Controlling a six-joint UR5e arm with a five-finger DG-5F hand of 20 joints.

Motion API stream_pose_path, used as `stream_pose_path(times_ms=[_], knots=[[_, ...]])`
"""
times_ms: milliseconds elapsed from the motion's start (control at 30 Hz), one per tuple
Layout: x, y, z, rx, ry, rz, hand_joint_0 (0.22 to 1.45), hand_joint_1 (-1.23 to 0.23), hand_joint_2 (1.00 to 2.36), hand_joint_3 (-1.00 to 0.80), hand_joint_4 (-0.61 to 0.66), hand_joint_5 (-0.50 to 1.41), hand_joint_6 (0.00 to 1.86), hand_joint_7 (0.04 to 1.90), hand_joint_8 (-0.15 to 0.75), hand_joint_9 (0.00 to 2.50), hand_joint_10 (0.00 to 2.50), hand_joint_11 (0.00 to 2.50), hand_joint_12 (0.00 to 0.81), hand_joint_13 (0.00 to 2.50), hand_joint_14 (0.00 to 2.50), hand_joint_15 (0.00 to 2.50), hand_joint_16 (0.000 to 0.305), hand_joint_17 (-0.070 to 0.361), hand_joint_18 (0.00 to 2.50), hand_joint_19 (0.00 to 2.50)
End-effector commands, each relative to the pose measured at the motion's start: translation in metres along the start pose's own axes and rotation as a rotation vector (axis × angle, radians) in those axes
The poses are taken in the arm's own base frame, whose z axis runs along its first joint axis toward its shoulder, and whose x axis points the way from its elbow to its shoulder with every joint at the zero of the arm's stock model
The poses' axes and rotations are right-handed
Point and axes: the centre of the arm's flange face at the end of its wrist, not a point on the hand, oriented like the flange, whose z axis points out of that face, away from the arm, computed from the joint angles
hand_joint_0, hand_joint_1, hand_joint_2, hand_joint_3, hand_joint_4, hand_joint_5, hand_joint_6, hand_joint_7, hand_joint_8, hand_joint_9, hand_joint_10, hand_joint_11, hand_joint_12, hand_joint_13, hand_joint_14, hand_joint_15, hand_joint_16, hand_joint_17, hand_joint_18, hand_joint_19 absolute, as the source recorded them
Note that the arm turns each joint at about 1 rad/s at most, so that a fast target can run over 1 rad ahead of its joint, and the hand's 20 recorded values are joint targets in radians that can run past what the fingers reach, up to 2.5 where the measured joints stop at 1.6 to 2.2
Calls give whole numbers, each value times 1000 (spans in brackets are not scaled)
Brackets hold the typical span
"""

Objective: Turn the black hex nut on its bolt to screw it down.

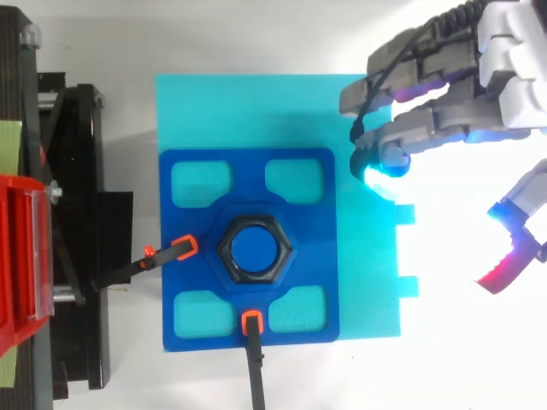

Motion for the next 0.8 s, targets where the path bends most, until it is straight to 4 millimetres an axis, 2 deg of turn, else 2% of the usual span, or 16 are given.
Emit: stream_pose_path(times_ms=[0, 167, 367, 767], knots=[[1, -2, 0, 38, -12, 352, 439, -527, 1000, -500, 204, -61, 501, 1312, 304, 830, 13, 312, 365, 535, 4, 102, 59, 132, 468, 338], [1, -3, 1, 68, -34, 432, 442, -530, 1000, -500, 208, -64, 502, 1302, 297, 809, 13, 311, 363, 529, 5, 104, 59, 132, 464, 336], [0, -3, 1, 65, -36, 432, 444, -529, 1000, -500, 202, -76, 501, 1321, 274, 728, 13, 307, 360, 510, 4, 110, 59, 132, 444, 340], [0, -4, 1, 66, -37, 432, 446, -530, 1000, -500, 225, -87, 501, 1357, 285, 708, 12, 303, 358, 506, 4, 106, 58, 132, 449, 351]])
